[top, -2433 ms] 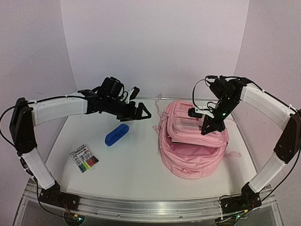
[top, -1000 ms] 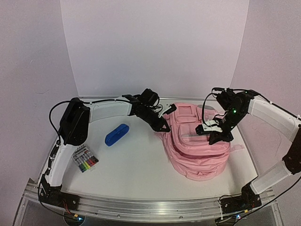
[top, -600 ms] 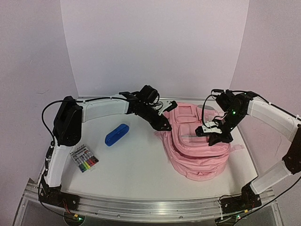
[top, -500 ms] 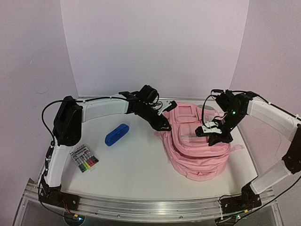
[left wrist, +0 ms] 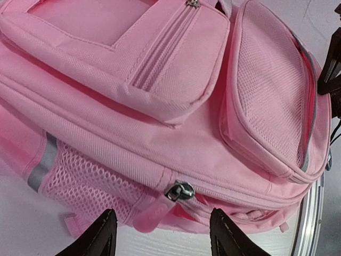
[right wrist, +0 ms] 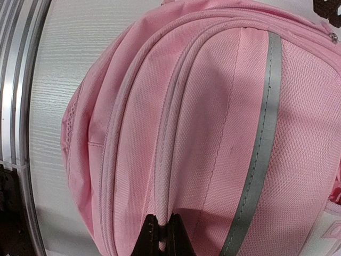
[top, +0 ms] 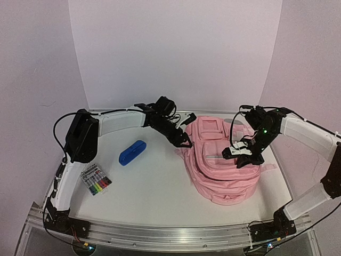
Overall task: Pack the student bag
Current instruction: Zip the student bag at the center of the board.
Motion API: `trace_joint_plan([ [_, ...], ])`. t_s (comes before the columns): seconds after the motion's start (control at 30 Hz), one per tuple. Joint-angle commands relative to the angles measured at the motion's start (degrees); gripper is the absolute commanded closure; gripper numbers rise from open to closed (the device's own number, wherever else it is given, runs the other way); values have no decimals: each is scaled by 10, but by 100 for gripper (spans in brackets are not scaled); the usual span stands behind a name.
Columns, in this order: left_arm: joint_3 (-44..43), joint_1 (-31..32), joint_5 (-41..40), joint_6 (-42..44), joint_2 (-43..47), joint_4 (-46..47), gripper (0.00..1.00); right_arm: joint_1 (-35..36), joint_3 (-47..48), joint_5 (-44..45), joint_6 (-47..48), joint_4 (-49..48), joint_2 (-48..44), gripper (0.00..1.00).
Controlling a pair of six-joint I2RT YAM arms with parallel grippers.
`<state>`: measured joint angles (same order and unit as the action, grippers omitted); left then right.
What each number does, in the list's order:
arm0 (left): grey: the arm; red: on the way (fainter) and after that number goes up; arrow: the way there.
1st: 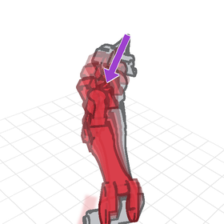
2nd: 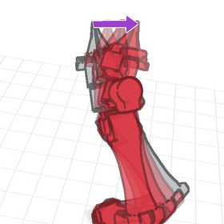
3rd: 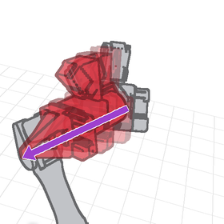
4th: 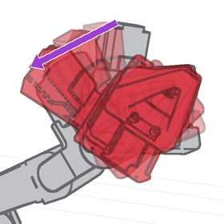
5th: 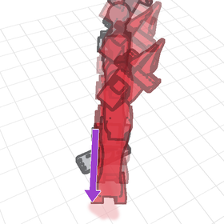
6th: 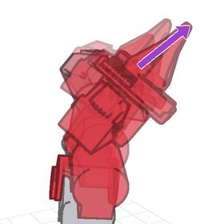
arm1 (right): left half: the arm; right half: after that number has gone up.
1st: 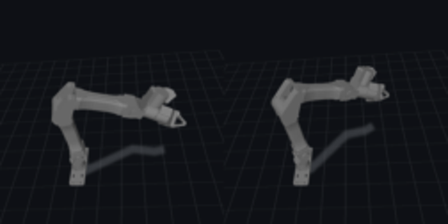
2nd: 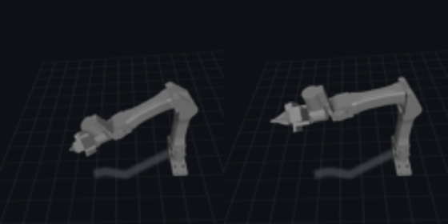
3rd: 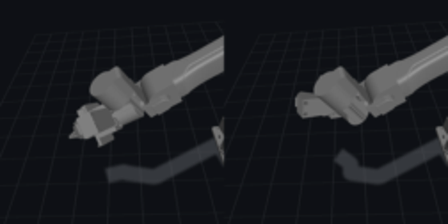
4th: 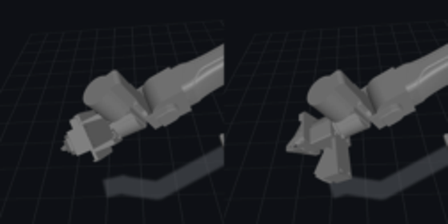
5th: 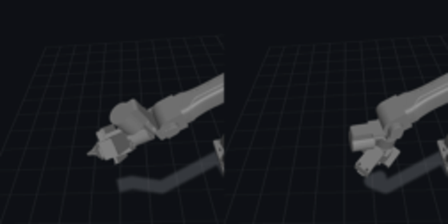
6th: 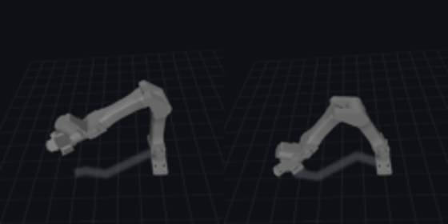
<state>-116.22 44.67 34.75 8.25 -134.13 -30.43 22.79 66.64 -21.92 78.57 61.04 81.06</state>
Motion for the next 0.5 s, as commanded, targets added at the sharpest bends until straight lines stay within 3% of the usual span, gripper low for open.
trace_joint_plan([
  [0.0,-39,5,66,-34,-30,32,41,1,-11,-14,18,39,-19,100],
  [0.1,-45,6,81,-54,-42,45,47,1,-11,-15,17,38,-19,100],
  [0.27,-61,9,95,-66,-36,36,66,1,-13,-17,14,33,-20,100],
  [0.47,-21,18,80,-73,19,34,76,1,-7,-24,9,28,-9,100],
])
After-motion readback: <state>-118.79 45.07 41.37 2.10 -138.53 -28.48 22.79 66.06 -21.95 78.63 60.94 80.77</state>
